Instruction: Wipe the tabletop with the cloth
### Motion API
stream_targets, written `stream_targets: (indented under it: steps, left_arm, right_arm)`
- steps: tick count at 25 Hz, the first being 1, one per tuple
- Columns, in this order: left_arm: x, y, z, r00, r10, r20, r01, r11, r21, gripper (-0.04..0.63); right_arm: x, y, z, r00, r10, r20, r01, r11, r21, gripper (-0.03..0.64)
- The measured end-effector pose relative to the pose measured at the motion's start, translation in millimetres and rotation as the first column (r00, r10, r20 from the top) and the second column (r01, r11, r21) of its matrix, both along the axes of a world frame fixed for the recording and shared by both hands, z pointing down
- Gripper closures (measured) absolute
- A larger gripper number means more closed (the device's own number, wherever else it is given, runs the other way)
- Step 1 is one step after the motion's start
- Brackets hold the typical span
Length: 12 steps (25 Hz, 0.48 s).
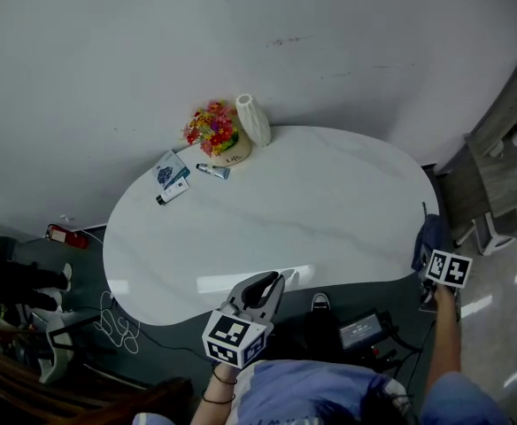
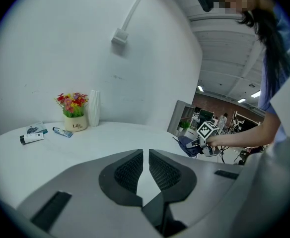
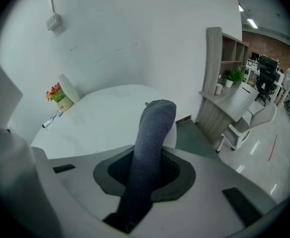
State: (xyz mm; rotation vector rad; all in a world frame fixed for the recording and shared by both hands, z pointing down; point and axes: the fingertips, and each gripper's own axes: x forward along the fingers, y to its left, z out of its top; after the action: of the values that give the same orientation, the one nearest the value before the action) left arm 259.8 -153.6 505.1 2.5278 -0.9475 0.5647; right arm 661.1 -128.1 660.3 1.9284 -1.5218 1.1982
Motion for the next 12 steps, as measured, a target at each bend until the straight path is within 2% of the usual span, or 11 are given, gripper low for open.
stream_targets:
  steps: [6, 12]
  left_arm:
    - [-31.3, 6.8, -6.3, 0.999, -0.036, -0.006, 0.036, 0.999, 0.02, 0.565]
    - [-105.5, 22.3, -7.0, 0.992, -0.124, 0.003, 0.124, 0.992, 0.026, 0.565]
  right_arm:
    - [-45.4, -21.7, -32.4, 0.997, -0.071, 0.009, 0.07, 0.995, 0.074, 0.538]
    - [-137.7, -40.6, -62.6, 0.982, -0.185, 0.03, 0.179, 0.975, 0.133, 0.539]
